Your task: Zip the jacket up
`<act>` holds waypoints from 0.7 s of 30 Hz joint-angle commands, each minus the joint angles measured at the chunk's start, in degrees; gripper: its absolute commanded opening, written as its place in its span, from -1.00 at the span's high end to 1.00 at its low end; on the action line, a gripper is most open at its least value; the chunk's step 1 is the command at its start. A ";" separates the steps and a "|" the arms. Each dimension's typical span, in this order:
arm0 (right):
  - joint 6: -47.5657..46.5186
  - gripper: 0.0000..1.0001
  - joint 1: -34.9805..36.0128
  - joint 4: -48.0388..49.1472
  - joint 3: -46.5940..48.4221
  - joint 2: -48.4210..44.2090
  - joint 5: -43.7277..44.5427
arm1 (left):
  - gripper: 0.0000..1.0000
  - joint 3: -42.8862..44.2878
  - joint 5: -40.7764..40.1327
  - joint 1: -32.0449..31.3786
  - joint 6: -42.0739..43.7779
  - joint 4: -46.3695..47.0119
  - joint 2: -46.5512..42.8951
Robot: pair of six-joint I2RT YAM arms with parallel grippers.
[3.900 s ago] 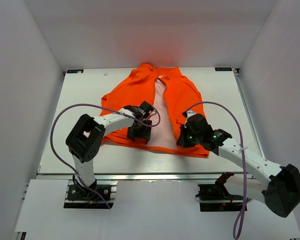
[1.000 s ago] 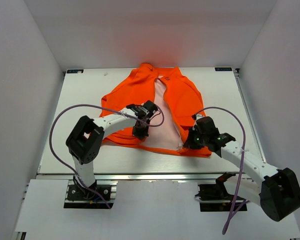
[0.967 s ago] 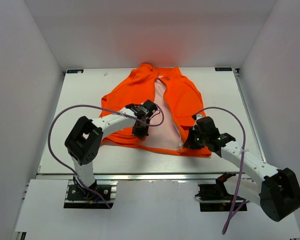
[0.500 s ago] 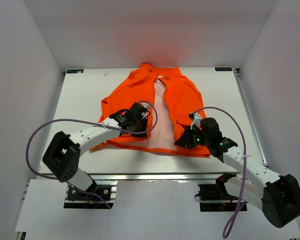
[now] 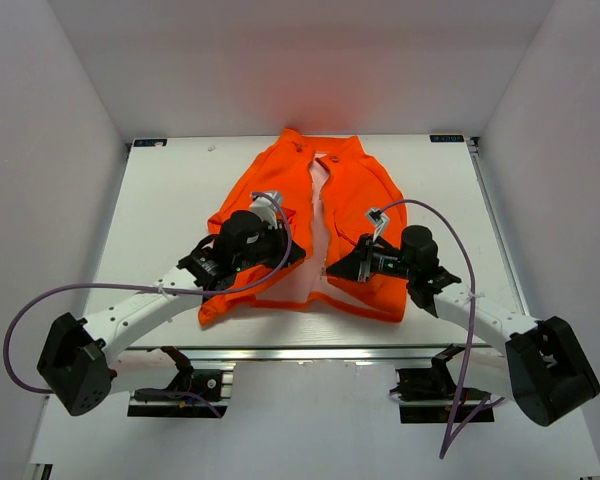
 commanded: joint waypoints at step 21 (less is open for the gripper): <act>7.89 1.00 0.01 14.92 2.10 2.91 -3.38 | 1.00 -3.97 2.44 -1.36 2.94 11.81 -1.83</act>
